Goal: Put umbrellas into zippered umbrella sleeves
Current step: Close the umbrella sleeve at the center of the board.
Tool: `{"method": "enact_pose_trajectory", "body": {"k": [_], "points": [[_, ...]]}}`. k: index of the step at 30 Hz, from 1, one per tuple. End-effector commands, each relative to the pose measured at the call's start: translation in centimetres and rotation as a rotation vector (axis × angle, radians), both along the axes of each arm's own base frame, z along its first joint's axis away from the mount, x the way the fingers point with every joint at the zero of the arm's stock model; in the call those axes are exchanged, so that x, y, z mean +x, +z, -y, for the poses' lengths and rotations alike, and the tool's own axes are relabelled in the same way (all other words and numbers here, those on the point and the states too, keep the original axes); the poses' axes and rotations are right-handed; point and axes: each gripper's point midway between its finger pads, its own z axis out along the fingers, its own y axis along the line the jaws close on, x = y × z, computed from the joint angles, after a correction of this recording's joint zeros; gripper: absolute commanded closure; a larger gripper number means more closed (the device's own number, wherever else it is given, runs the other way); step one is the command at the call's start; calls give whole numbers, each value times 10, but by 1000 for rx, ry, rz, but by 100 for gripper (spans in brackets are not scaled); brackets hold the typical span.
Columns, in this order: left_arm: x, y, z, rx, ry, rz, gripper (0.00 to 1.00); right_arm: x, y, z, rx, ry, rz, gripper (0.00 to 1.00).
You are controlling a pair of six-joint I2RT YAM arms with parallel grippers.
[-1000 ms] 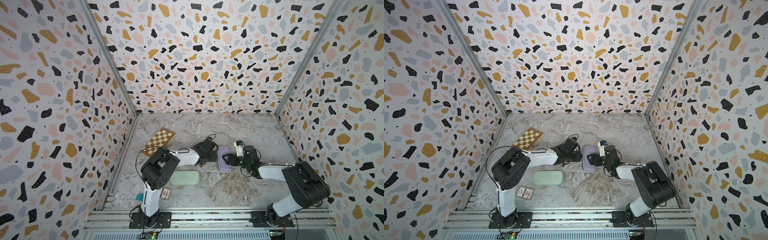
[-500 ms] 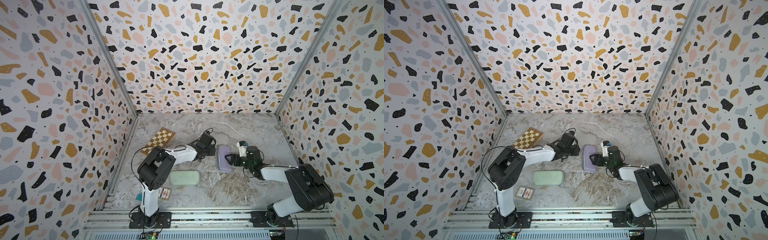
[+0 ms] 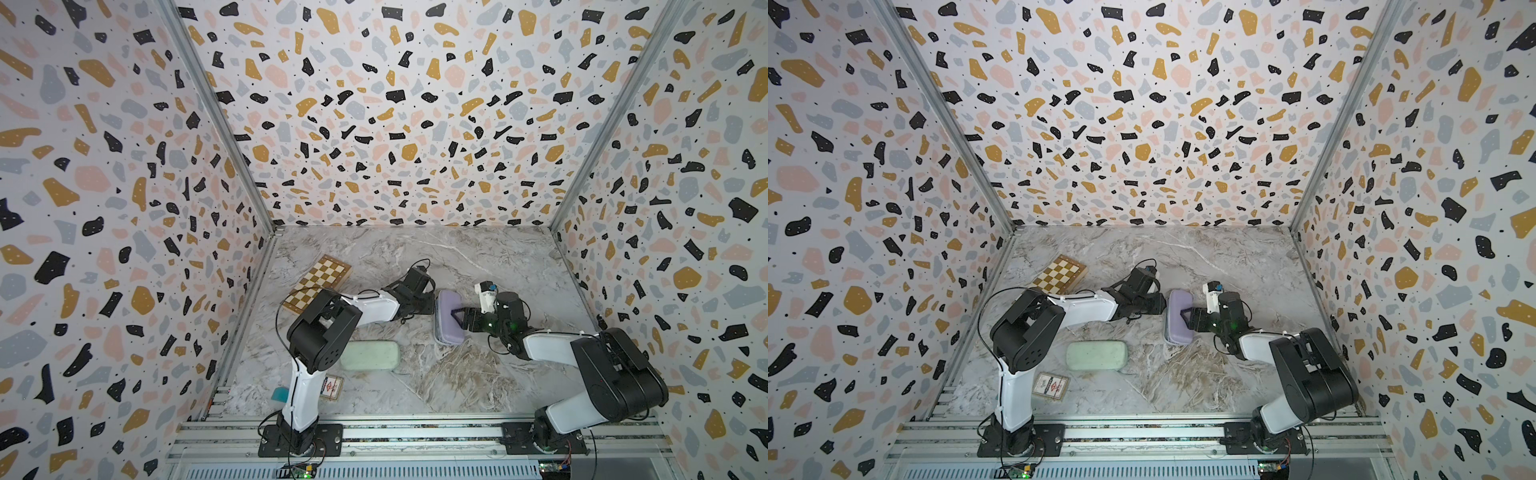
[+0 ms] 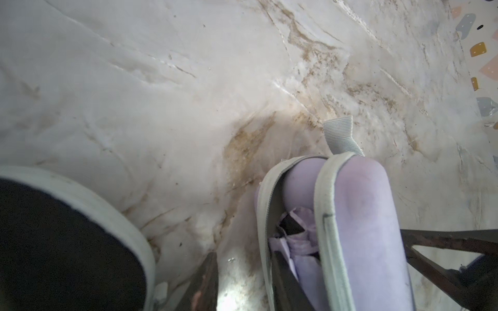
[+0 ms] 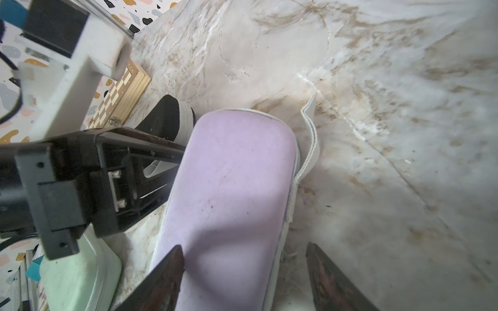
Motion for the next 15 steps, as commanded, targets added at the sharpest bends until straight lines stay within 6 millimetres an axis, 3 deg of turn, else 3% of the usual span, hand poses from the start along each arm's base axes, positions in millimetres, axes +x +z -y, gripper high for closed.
{"method": "enact_pose_trajectory", "body": {"k": [1, 15], "points": [[11, 19, 12, -53, -10, 45, 65, 4, 6, -3, 6, 20, 23, 28], [0, 5, 20, -77, -33, -8, 65, 4, 3, -11, 35, 53, 10, 28]]}}
